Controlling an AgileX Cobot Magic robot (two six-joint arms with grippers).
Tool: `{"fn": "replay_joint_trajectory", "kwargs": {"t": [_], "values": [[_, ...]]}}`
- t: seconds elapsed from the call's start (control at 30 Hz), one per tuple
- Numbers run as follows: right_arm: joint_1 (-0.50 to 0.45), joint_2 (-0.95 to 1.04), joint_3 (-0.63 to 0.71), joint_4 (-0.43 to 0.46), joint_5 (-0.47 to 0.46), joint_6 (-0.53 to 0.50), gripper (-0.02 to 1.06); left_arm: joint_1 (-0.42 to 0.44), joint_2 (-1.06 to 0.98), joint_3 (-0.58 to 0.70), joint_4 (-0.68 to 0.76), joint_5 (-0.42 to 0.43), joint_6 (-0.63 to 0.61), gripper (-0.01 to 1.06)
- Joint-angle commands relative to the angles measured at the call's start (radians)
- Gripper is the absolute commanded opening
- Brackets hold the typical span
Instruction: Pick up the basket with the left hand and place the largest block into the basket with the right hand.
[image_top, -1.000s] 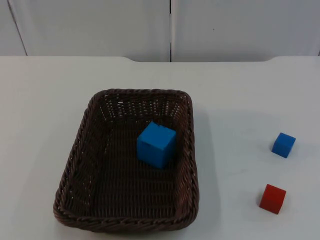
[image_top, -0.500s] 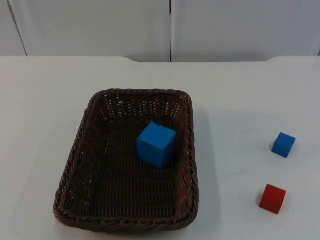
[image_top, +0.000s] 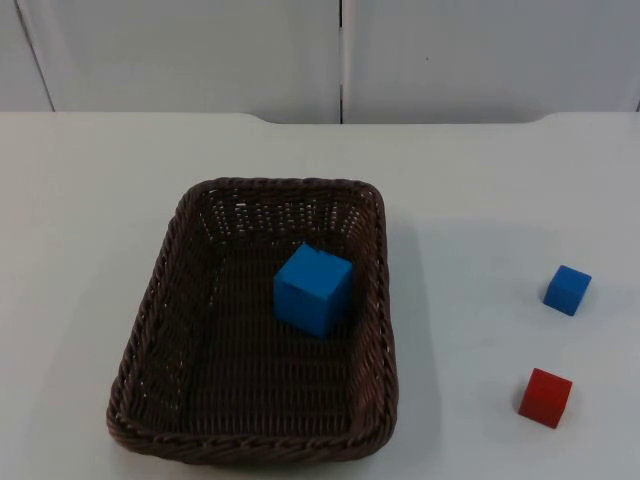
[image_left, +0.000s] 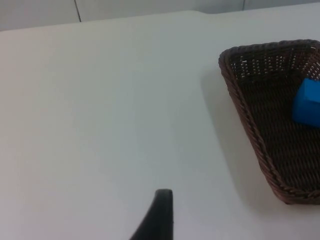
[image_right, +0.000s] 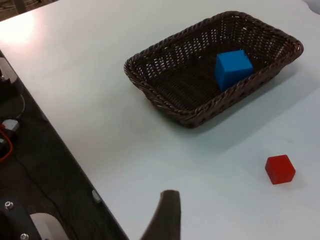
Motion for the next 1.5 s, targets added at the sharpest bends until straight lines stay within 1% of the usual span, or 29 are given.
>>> {"fn": "replay_joint_trajectory", "kwargs": {"t": [0.0,0.1,0.17,0.2,0.23,0.27,0.3,0.4,1.47], "values": [[0.002,-0.002,0.008,-0.001,0.000,-0.002,0.75,-0.002,-0.004,0.005,-0.011,0.000,0.006,0.84],[0.002,-0.002,0.008,-0.003,0.000,-0.002,0.75,-0.002,-0.004,0.005,-0.013,0.000,0.012,0.87],[0.002,-0.002,0.008,-0.003,0.000,-0.002,0.76,-0.002,-0.004,0.005,-0.013,0.000,0.012,0.98],[0.002,-0.002,0.008,-0.003,0.000,-0.002,0.78,-0.002,-0.004,0.005,-0.013,0.000,0.012,1.03],[0.002,-0.002,0.008,-0.003,0.000,-0.002,0.83,-0.002,-0.004,0.005,-0.013,0.000,0.012,1.05],[0.002,-0.002,0.008,-0.003,0.000,-0.002,0.89,-0.002,-0.004,0.005,-0.013,0.000,0.012,1.05],[0.002,-0.002,0.008,-0.003,0.000,-0.002,0.89,-0.002,-0.004,0.005,-0.013,0.000,0.012,1.05],[0.002,-0.002,0.008,-0.005,0.000,-0.002,1.06,-0.002,-0.004,0.005,-0.013,0.000,0.012,1.05],[0.005,-0.002,0.008,0.000,0.000,0.000,1.05,-0.002,-0.004,0.005,-0.013,0.000,0.012,1.05]]}}
